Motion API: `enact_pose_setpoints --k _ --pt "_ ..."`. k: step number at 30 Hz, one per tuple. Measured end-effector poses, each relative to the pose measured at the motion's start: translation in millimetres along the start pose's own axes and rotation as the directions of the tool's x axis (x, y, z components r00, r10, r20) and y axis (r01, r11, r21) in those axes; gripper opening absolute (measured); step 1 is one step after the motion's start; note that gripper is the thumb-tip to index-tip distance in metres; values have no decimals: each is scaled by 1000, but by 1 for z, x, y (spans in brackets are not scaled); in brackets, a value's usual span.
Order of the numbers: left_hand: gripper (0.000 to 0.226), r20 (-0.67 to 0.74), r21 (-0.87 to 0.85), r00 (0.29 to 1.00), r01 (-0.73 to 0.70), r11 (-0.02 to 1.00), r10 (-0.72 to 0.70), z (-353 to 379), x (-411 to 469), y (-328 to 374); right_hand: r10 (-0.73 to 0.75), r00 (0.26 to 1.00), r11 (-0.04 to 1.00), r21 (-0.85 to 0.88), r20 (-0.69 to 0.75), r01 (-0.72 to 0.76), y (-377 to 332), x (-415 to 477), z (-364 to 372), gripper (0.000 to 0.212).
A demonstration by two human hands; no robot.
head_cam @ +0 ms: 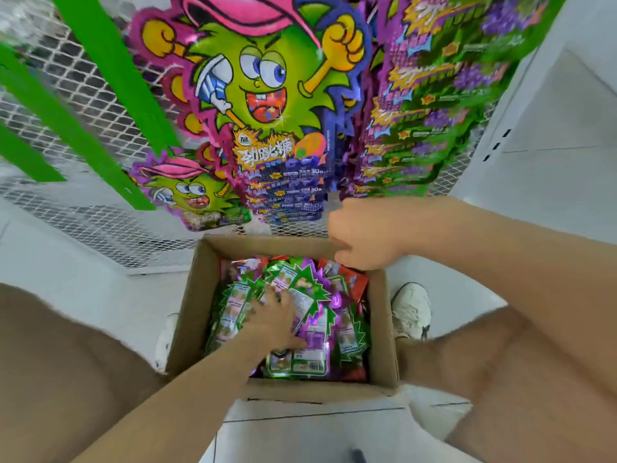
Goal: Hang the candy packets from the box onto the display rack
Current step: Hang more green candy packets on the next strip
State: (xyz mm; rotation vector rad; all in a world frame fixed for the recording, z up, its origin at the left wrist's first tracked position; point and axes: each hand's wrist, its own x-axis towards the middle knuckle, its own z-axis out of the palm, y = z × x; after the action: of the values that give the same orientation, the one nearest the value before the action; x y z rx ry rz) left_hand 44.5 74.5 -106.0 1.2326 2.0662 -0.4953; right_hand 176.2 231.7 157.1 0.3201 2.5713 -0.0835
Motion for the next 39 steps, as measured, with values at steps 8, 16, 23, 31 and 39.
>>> enact_pose_setpoints --k 8,16,23,31,39 --pt "92 -154 -46 964 -228 973 218 -15 -7 14 -6 999 999 32 41 5 2 0 1 31" --pt "22 -81 -274 914 -404 873 398 -114 -61 -15 53 993 989 135 107 -67 13 -14 -18 65" --pt "52 -352 -550 886 -457 699 302 -200 -139 -53 145 983 890 450 -112 -81 40 -50 -29 27" --pt "66 -678 -661 734 -635 400 43 -241 -192 -60 375 649 535 727 -662 432 9 -61 -60 18" --pt "44 -958 -268 180 -842 468 -224 -326 -252 -34 380 246 837 444 -892 319 -6 -59 -109 17"
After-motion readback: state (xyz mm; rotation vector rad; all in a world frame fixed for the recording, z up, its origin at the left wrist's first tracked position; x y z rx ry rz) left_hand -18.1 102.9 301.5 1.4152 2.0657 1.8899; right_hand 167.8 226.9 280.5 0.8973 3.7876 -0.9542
